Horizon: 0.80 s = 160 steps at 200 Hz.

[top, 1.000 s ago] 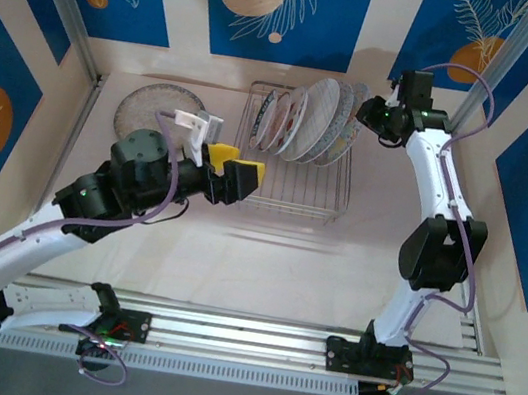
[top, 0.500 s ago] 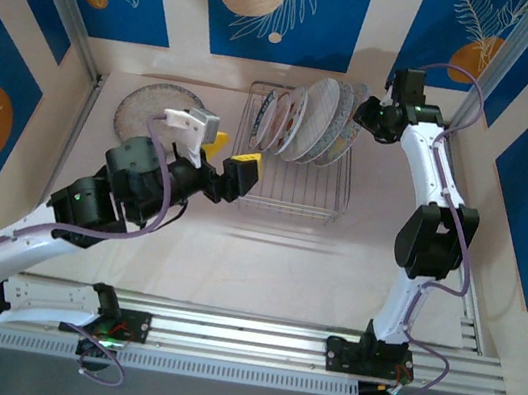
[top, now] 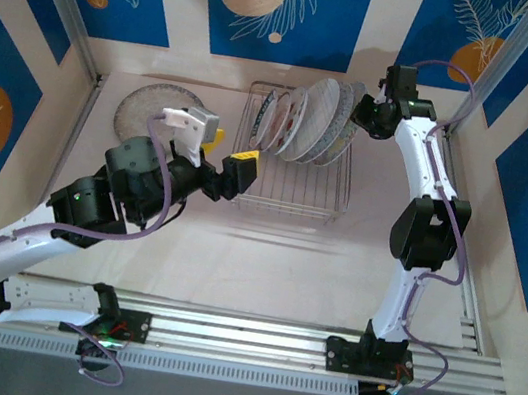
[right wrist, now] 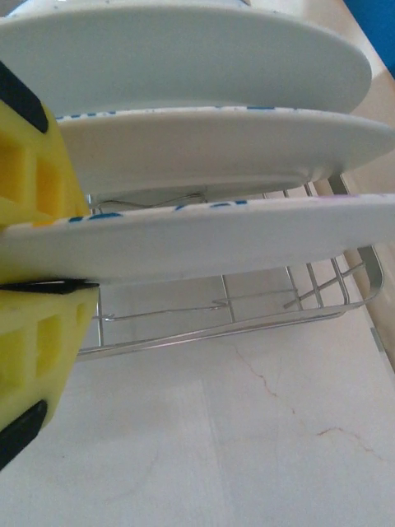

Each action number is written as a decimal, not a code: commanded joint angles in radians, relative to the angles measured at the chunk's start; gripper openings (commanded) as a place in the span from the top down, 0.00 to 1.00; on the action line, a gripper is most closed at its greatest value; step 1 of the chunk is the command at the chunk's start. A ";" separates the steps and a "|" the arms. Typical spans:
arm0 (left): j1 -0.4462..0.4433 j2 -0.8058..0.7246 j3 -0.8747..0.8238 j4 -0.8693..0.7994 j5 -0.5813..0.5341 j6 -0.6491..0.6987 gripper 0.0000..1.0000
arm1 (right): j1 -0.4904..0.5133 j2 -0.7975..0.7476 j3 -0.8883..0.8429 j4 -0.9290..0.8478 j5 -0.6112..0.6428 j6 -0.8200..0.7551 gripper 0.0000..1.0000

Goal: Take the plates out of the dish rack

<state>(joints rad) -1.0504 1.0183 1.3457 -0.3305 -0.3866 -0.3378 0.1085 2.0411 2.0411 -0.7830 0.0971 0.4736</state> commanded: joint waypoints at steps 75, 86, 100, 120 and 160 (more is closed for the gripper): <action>-0.011 -0.007 0.024 -0.011 -0.011 -0.008 0.14 | 0.049 -0.023 0.078 -0.057 0.114 -0.033 1.00; -0.012 -0.007 0.024 -0.012 -0.009 -0.012 0.14 | 0.052 -0.029 0.094 -0.072 0.133 -0.030 1.00; -0.011 -0.008 0.020 -0.013 -0.008 -0.019 0.14 | 0.057 -0.041 0.111 -0.085 0.158 -0.027 1.00; -0.011 -0.008 0.017 -0.012 -0.002 -0.028 0.14 | 0.062 -0.067 0.117 -0.100 0.188 -0.032 1.00; -0.011 -0.005 0.007 -0.012 0.017 -0.059 0.14 | 0.062 -0.128 0.113 -0.141 0.228 -0.038 1.00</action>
<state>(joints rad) -1.0515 1.0183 1.3457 -0.3382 -0.3855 -0.3668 0.1616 2.0243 2.1082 -0.9184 0.3080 0.4210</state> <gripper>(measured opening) 0.857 0.081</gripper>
